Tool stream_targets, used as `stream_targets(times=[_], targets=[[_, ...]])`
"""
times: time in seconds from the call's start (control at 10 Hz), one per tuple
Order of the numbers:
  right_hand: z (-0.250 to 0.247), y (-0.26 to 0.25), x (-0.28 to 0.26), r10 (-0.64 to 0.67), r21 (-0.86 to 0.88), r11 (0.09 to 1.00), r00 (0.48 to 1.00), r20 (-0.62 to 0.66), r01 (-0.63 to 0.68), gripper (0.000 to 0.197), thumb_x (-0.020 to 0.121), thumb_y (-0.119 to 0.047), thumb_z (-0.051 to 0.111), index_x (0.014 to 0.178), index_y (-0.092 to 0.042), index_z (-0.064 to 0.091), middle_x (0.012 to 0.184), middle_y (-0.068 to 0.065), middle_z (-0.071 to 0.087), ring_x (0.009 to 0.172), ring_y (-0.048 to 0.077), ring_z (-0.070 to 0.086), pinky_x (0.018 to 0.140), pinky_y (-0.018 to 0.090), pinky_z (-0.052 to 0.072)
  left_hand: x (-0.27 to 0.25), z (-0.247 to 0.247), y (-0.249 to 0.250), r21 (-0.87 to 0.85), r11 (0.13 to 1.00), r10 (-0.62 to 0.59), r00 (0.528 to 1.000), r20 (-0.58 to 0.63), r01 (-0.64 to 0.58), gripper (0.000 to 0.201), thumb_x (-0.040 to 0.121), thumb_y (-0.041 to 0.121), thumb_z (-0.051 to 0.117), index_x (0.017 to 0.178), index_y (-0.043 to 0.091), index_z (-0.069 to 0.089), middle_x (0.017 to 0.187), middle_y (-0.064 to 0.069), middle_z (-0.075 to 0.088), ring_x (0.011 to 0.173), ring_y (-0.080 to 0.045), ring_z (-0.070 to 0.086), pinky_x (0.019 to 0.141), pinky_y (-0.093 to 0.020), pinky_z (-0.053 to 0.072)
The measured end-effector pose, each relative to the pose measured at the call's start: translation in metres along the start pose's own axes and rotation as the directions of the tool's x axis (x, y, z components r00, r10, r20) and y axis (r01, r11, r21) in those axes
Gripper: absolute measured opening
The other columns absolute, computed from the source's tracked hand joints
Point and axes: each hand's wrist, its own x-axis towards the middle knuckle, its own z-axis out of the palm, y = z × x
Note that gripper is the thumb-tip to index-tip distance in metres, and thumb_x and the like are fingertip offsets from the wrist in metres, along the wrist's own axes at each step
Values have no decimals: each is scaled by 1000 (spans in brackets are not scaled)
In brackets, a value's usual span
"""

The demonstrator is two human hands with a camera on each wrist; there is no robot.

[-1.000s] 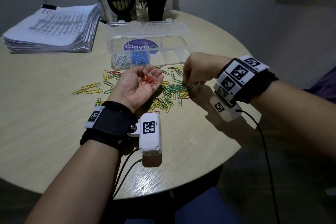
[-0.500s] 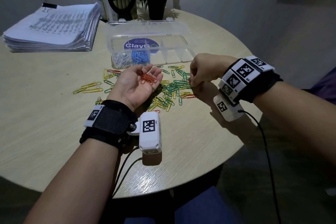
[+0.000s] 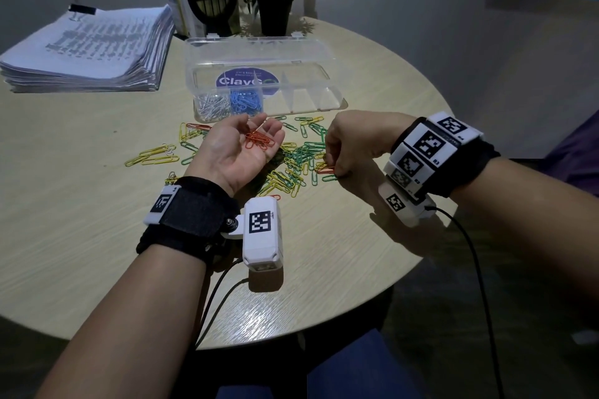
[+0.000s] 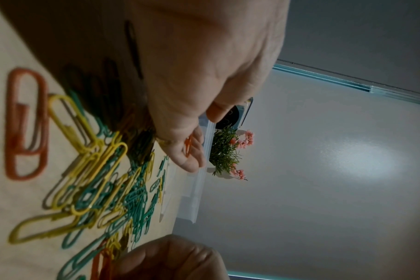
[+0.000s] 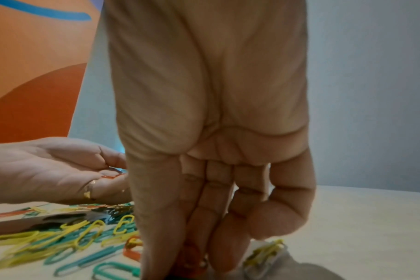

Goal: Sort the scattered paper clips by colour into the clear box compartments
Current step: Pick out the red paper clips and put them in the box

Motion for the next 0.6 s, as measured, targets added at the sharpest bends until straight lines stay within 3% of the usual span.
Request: stream_targets(times=[0.1,0.4,0.5,0.6], targets=[[0,0,1,5,0,1000,1000,4,-5,11,73,-15,79,79,-20,71,66,-10,62,59,6,54,48,19,39,1,0,0,-3,1000,-3,1000,5,3,30,101,19,32,95,0,55,88,-15,58,81,-22,60,79,-35,52],[1,-4,0,1,-95,996,1000,18,0,4,78,-18,70,80,-21,70,66,-9,60,57,6,52,47,20,39,2,-1,1,-8,1000,-8,1000,9,8,31,101,20,32,94,1,55,87,-15,59,79,-22,60,77,-35,53],[-3,-1,0,-5,-72,997,1000,8,6,7,79,-18,71,76,-22,66,62,-10,58,54,5,52,51,21,41,2,-2,1,-12,1000,-9,1000,11,9,31,101,20,32,94,1,55,86,-15,59,79,-22,60,76,-35,52],[-4,0,1,-6,-56,998,1000,-18,5,4,81,-18,71,82,-21,69,64,-10,58,54,4,52,53,21,42,2,-2,1,-10,1000,-7,1000,9,8,31,101,20,32,94,1,56,86,-15,59,80,-22,60,77,-35,53]])
